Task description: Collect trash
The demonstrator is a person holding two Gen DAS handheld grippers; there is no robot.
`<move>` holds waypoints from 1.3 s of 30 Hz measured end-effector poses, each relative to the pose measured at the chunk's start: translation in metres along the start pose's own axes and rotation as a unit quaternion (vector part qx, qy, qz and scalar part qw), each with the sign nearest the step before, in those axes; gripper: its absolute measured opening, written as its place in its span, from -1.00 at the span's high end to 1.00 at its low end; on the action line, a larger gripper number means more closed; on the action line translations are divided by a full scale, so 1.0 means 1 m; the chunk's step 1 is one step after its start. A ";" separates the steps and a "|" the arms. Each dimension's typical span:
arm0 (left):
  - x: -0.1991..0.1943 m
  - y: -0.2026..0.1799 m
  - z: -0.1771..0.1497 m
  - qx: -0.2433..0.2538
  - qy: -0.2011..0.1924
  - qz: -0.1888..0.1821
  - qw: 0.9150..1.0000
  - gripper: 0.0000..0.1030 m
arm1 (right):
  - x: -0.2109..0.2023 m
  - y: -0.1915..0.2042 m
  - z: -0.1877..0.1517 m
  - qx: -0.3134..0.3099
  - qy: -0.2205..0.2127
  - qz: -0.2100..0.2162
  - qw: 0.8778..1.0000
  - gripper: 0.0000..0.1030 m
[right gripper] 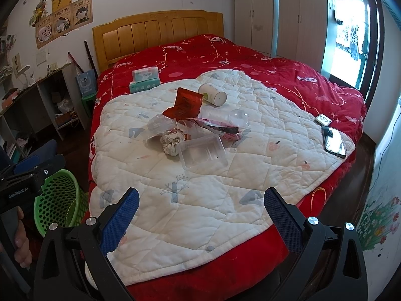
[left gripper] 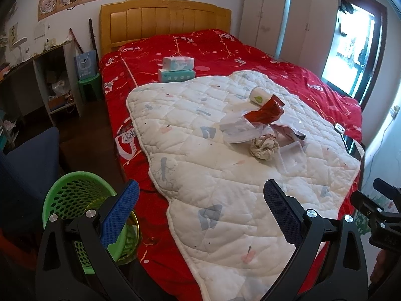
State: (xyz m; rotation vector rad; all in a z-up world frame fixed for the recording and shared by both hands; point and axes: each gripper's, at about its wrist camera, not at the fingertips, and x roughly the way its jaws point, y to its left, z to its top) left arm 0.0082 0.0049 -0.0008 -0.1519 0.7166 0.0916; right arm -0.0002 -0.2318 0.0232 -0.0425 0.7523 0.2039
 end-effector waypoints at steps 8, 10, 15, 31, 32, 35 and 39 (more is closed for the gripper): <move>0.004 0.001 0.002 -0.003 0.004 0.001 1.000 -0.90 | 0.011 0.001 0.002 -0.003 0.006 0.001 1.000 -0.88; 0.005 0.002 0.003 -0.004 0.004 0.001 1.000 -0.90 | 0.011 0.002 0.003 -0.004 0.007 0.001 1.000 -0.88; 0.007 0.001 0.005 -0.002 0.004 0.000 1.000 -0.90 | 0.013 0.003 0.004 -0.008 0.009 0.001 1.000 -0.88; 0.026 -0.002 0.023 0.006 0.005 0.006 1.000 -0.90 | 0.035 0.005 0.025 -0.030 0.015 0.007 0.999 -0.88; 0.027 -0.002 0.025 0.007 0.004 0.006 1.000 -0.90 | 0.037 0.005 0.026 -0.030 0.016 0.008 0.999 -0.88; 0.031 -0.002 0.029 0.007 0.004 0.008 1.000 -0.90 | 0.047 0.003 0.032 -0.030 0.022 0.013 0.999 -0.87; 0.038 0.000 0.033 0.006 0.006 0.010 1.000 -0.90 | 0.063 -0.001 0.040 -0.030 0.031 0.017 0.999 -0.87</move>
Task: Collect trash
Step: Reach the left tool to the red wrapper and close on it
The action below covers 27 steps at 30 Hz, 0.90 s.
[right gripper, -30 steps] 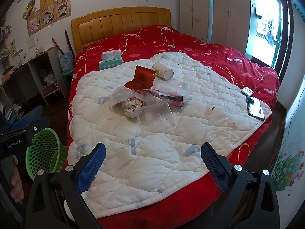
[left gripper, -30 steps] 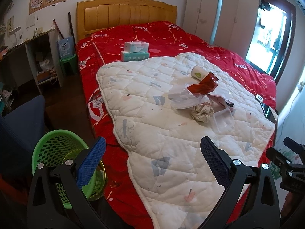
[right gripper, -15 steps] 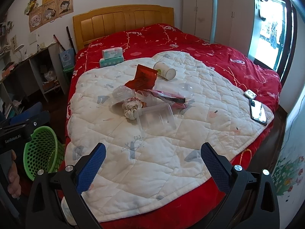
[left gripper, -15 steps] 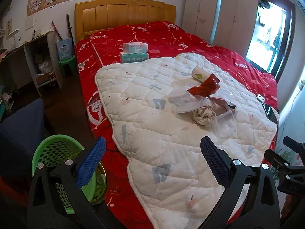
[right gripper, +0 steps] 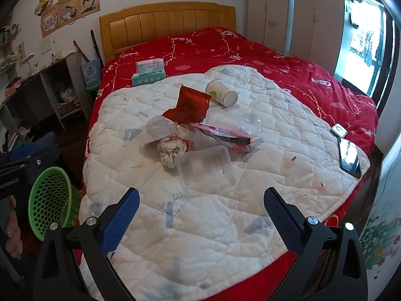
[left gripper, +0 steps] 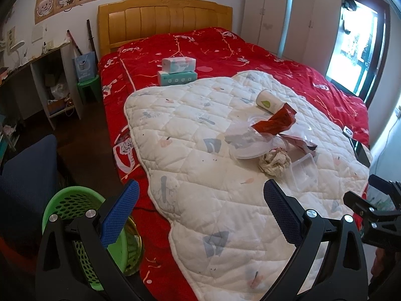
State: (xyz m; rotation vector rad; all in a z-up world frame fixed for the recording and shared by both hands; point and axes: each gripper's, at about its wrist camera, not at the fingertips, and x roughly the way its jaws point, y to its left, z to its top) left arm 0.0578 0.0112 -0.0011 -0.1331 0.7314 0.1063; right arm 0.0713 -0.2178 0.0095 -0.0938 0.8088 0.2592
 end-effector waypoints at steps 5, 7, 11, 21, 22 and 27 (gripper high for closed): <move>0.007 0.002 0.003 -0.001 0.005 0.002 1.000 -0.90 | 0.019 -0.004 0.006 -0.001 0.015 0.011 1.000 -0.87; 0.010 0.002 0.004 -0.001 0.008 0.004 1.000 -0.90 | 0.027 -0.005 0.007 -0.004 0.020 0.018 1.000 -0.87; 0.017 0.002 0.009 -0.001 0.010 0.006 1.000 -0.90 | 0.049 -0.006 0.008 -0.016 0.035 0.025 0.999 -0.86; 0.035 -0.002 0.022 0.008 0.014 0.005 1.000 -0.90 | 0.095 -0.012 0.017 -0.021 0.066 0.038 0.997 -0.86; 0.036 -0.004 0.024 0.012 0.013 0.005 1.000 -0.90 | 0.100 -0.011 0.018 -0.026 0.068 0.034 0.997 -0.86; 0.044 -0.014 0.034 0.027 0.009 -0.001 1.000 -0.90 | 0.121 -0.012 0.019 -0.041 0.080 0.030 0.995 -0.86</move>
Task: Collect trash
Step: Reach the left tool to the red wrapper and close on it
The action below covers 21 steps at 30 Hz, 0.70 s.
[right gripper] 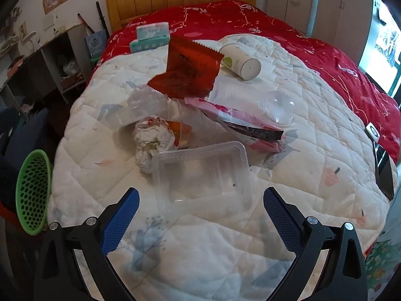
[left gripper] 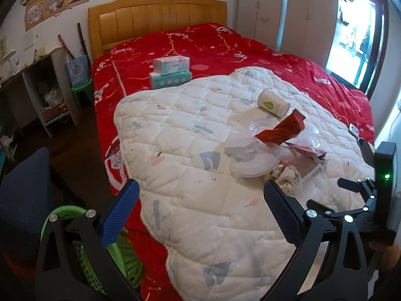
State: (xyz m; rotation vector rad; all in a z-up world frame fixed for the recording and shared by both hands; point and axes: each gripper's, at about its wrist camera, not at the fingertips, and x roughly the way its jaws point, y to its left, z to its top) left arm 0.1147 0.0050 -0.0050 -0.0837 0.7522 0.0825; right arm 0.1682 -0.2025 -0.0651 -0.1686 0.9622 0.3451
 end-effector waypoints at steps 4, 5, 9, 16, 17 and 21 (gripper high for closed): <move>0.013 -0.011 0.011 0.015 0.000 -0.014 1.000 -0.90 | 0.014 -0.002 0.003 -0.008 0.010 -0.001 1.000 -0.86; 0.016 -0.013 0.013 0.017 0.000 -0.017 1.000 -0.90 | 0.017 -0.003 0.003 -0.007 0.012 -0.001 1.000 -0.86; 0.029 -0.022 0.021 0.032 0.002 -0.034 0.999 -0.90 | 0.027 -0.010 0.004 0.001 0.022 0.008 1.000 -0.84; 0.046 -0.041 0.035 0.066 -0.001 -0.060 0.996 -0.89 | 0.020 -0.014 0.000 -0.003 0.019 0.015 1.000 -0.69; 0.049 -0.046 0.039 0.072 -0.003 -0.069 0.995 -0.89 | 0.018 -0.015 -0.001 -0.003 0.018 0.015 1.000 -0.69; 0.058 -0.069 0.052 0.105 -0.013 -0.091 0.990 -0.86 | 0.003 -0.023 -0.008 0.005 0.012 0.015 1.000 -0.69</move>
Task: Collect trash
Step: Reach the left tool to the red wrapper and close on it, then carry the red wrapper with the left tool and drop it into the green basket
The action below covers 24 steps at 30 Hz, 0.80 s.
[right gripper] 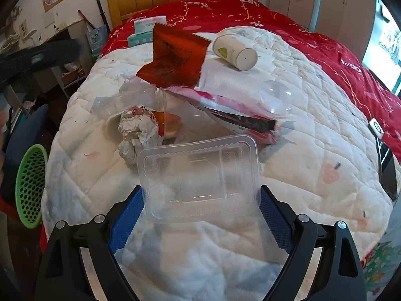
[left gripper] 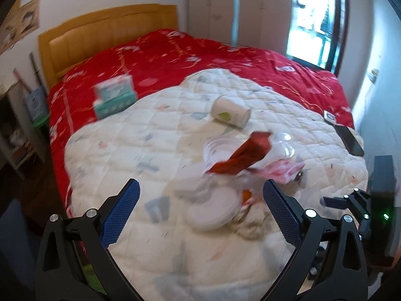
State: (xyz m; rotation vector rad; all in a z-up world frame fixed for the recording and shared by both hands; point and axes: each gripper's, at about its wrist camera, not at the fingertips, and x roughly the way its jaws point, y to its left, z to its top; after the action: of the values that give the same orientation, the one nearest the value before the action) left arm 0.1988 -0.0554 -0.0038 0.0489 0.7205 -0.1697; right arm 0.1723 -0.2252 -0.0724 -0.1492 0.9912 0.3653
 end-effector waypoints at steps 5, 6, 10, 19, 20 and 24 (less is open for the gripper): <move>0.026 -0.028 0.019 0.050 0.004 -0.034 0.998 -0.73 | -0.016 -0.010 -0.012 0.010 -0.005 -0.001 1.000 -0.69; 0.030 -0.031 0.021 0.055 0.005 -0.038 0.998 -0.68 | -0.018 -0.012 -0.013 0.011 -0.005 -0.001 1.000 -0.69; 0.056 -0.047 0.028 0.071 0.020 -0.052 0.996 -0.57 | -0.024 -0.020 -0.018 0.020 -0.009 -0.001 1.000 -0.69; 0.087 -0.053 0.028 0.061 0.043 -0.080 0.994 0.18 | -0.032 -0.027 -0.028 0.035 -0.011 -0.001 0.999 -0.69; 0.082 -0.051 0.027 0.057 0.036 -0.080 0.995 0.21 | -0.033 -0.026 -0.029 0.035 -0.012 -0.002 0.999 -0.69; 0.055 -0.038 0.030 0.035 0.010 -0.075 0.996 0.26 | -0.042 -0.021 -0.028 0.040 -0.023 0.000 0.999 -0.69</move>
State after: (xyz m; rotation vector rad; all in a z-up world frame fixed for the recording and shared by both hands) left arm 0.2527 -0.1031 -0.0174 0.0637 0.7381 -0.3395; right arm 0.1370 -0.2631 -0.0530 -0.0679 0.9582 0.3272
